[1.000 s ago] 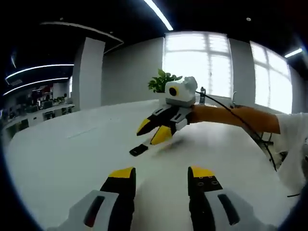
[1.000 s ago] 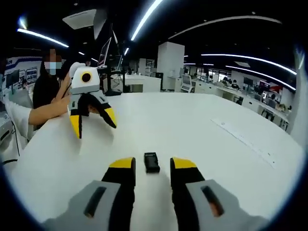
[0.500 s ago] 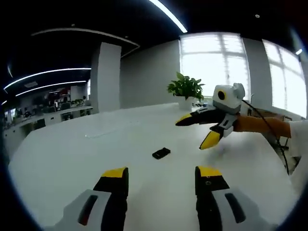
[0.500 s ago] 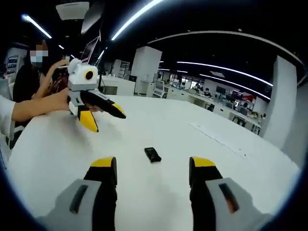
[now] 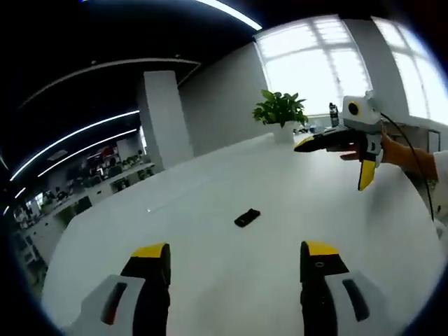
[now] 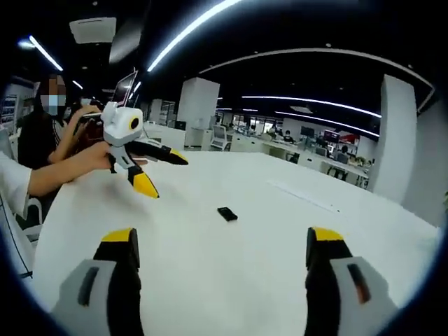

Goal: Snap the two parts of the plastic buckle together until the buckle closes and remains connected.

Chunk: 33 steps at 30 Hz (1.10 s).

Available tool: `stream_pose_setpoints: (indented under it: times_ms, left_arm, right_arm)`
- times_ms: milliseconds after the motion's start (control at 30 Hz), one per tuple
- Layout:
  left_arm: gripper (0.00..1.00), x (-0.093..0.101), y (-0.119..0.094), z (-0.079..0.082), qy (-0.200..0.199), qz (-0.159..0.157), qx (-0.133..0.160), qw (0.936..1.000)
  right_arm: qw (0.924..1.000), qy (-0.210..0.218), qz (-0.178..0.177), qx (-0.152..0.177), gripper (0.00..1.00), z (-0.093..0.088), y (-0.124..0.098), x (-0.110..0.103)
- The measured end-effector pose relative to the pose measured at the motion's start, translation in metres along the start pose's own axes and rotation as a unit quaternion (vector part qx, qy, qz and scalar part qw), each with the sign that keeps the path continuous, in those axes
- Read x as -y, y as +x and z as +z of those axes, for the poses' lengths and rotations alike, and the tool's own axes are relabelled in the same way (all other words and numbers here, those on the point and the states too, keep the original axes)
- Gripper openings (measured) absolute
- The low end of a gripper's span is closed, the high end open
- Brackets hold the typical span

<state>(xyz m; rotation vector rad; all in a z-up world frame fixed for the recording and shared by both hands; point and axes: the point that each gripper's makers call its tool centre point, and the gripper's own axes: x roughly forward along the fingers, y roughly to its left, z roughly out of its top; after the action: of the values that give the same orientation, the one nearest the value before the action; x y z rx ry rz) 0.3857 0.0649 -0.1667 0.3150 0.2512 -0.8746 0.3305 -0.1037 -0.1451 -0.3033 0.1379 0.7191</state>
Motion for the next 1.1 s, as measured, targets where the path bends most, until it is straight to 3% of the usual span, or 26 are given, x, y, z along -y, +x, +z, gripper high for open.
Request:
stream_pose_setpoints:
  times_ms: [100, 200, 233, 300, 367, 433, 533, 633, 700, 900, 1000, 1100]
  left_arm:
    - [0.82, 0.004, -0.008, 0.007, -0.011, 0.000, 0.007, 0.9999]
    - [0.89, 0.012, -0.025, 0.031, -0.073, -0.006, 0.065, 0.9952]
    - [0.92, 0.015, -0.035, 0.041, -0.081, -0.005, 0.091, 0.9926]
    - [0.98, 0.016, -0.048, 0.048, -0.087, 0.010, 0.108, 0.9904]
    - [0.98, 0.016, -0.061, 0.048, -0.083, 0.029, 0.105, 0.9905]
    - [0.97, 0.016, -0.072, 0.042, -0.068, 0.049, 0.083, 0.9930]
    - [0.97, 0.014, -0.091, 0.030, -0.078, 0.095, 0.053, 0.9910]
    - [0.99, 0.020, -0.102, 0.026, -0.094, 0.111, 0.057, 0.9876]
    - [0.99, 0.026, -0.107, 0.023, -0.098, 0.115, 0.062, 0.9866]
    - [0.99, 0.040, -0.118, 0.018, -0.105, 0.126, 0.071, 0.9839]
    - [0.99, 0.048, -0.125, 0.016, -0.112, 0.128, 0.086, 0.9817]
    - [0.99, 0.052, -0.132, 0.011, -0.110, 0.135, 0.091, 0.9805]
  right_arm:
    - [0.9998, 0.009, -0.016, 0.005, 1.00, 0.000, -0.014, 0.003]
    - [0.9987, 0.032, -0.038, -0.014, 1.00, -0.003, -0.028, 0.008]
    - [0.9984, 0.035, -0.043, -0.012, 1.00, 0.000, -0.035, 0.007]
    - [0.9964, 0.048, -0.069, 0.000, 1.00, 0.009, -0.046, 0.009]
    - [0.9944, 0.058, -0.089, -0.002, 1.00, 0.014, -0.056, 0.011]
    - [0.9923, 0.068, -0.103, 0.013, 1.00, 0.022, -0.062, 0.010]
    - [0.9909, 0.073, -0.109, 0.028, 1.00, 0.032, -0.072, -0.002]
    - [0.9902, 0.066, -0.123, 0.013, 1.00, 0.034, -0.081, -0.009]
    - [0.9869, 0.057, -0.151, -0.006, 1.00, 0.032, -0.091, -0.008]
    - [0.9811, 0.068, -0.181, 0.013, 1.00, 0.039, -0.110, -0.017]
    - [0.9743, 0.086, -0.207, 0.024, 1.00, 0.033, -0.121, -0.020]
    - [0.9680, 0.105, -0.228, 0.013, 1.00, 0.016, -0.130, -0.024]
